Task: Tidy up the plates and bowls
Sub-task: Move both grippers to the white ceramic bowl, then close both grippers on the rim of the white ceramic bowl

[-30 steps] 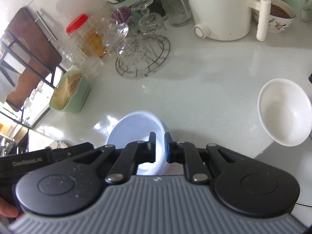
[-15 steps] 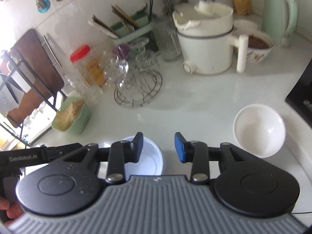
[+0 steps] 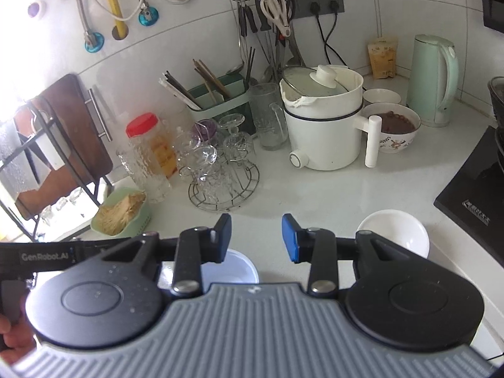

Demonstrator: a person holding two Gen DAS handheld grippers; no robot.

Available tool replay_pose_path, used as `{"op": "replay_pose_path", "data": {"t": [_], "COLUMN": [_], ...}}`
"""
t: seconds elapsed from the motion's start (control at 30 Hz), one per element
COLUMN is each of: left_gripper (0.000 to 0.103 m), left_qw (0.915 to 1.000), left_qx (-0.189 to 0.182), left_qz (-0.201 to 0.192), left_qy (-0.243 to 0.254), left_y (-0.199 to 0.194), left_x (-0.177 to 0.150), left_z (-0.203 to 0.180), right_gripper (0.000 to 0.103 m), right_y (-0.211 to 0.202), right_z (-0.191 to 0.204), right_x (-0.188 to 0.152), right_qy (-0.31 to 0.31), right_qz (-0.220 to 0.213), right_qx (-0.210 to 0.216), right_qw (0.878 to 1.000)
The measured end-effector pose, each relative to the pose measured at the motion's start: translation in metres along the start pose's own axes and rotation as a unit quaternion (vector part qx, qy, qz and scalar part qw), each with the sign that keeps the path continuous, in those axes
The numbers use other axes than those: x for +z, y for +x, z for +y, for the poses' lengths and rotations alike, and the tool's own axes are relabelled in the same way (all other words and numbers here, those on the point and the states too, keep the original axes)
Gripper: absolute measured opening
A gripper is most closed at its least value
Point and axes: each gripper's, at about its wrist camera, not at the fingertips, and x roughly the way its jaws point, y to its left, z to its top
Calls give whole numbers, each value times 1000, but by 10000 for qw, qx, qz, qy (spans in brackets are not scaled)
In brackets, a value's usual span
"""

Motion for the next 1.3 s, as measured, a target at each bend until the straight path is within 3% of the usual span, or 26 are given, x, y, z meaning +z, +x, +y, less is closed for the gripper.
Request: {"op": "replay_pose_path", "data": {"t": [0.4, 0.6, 0.97, 1.13, 1.3], "left_gripper": [43, 46, 52, 58, 59], "left_qw": [9996, 9990, 9953, 9945, 9909], "left_qx": [-254, -414, -715, -478, -489], "left_qz": [63, 134, 604, 872, 1190], "left_qy": [138, 91, 254, 324, 390], "left_y": [7, 22, 102, 146, 185], "left_x": [-3, 2, 15, 19, 22], "left_z": [-14, -27, -78, -95, -110], "right_gripper": [39, 38, 38, 38, 38], "right_y": [-19, -25, -3, 16, 38], "right_z": [-8, -35, -98, -125, -152], "right_x": [-11, -12, -9, -3, 1], "right_qy": [82, 341, 552, 570, 627], "right_qz": [-163, -164, 121, 240, 395], "right_qx": [-382, -774, -1295, -1410, -1422], "right_qw": [9991, 9963, 9900, 9881, 9871]}}
